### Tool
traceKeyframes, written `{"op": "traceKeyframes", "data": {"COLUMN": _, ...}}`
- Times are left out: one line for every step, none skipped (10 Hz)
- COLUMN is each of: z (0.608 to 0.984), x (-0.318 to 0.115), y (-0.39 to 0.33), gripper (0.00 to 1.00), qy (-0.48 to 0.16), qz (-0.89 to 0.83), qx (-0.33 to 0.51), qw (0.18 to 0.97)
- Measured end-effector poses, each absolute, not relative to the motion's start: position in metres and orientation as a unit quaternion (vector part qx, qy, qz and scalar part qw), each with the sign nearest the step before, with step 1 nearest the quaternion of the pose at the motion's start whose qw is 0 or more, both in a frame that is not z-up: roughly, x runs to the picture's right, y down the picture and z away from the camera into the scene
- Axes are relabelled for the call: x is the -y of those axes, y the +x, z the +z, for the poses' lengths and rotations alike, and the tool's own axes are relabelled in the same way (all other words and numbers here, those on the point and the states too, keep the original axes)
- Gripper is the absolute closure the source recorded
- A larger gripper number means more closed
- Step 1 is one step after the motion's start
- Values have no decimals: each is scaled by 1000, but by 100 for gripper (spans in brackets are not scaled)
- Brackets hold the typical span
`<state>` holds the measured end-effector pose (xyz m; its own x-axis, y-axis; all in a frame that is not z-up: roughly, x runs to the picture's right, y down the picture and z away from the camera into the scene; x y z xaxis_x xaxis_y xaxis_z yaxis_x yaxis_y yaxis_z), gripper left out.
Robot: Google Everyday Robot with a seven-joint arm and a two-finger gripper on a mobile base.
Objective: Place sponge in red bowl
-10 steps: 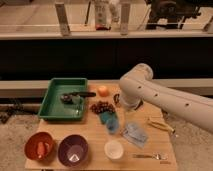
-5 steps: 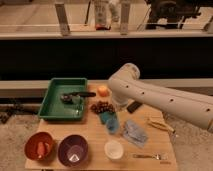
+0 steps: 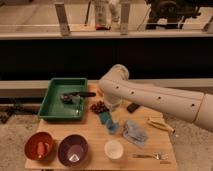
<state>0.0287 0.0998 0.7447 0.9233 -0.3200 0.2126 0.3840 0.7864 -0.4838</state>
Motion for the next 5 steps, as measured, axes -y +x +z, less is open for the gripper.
{"op": "traceKeyframes", "data": {"z": 747, "x": -99, "y": 21, "gripper": 20, "qy": -267, "qz": -191, "qx": 60, "qw": 943}}
{"op": "traceKeyframes", "data": {"z": 751, "x": -101, "y": 19, "gripper": 20, "qy": -268, "qz": -196, "qx": 61, "qw": 941}}
{"op": "traceKeyframes", "data": {"z": 756, "x": -102, "y": 22, "gripper": 20, "qy": -268, "qz": -202, "qx": 60, "qw": 940}}
{"op": "traceKeyframes", "data": {"z": 759, "x": -101, "y": 19, "gripper": 20, "qy": -267, "qz": -209, "qx": 62, "qw": 939}}
{"op": "traceKeyframes", "data": {"z": 763, "x": -101, "y": 19, "gripper": 20, "qy": -266, "qz": -213, "qx": 61, "qw": 938}}
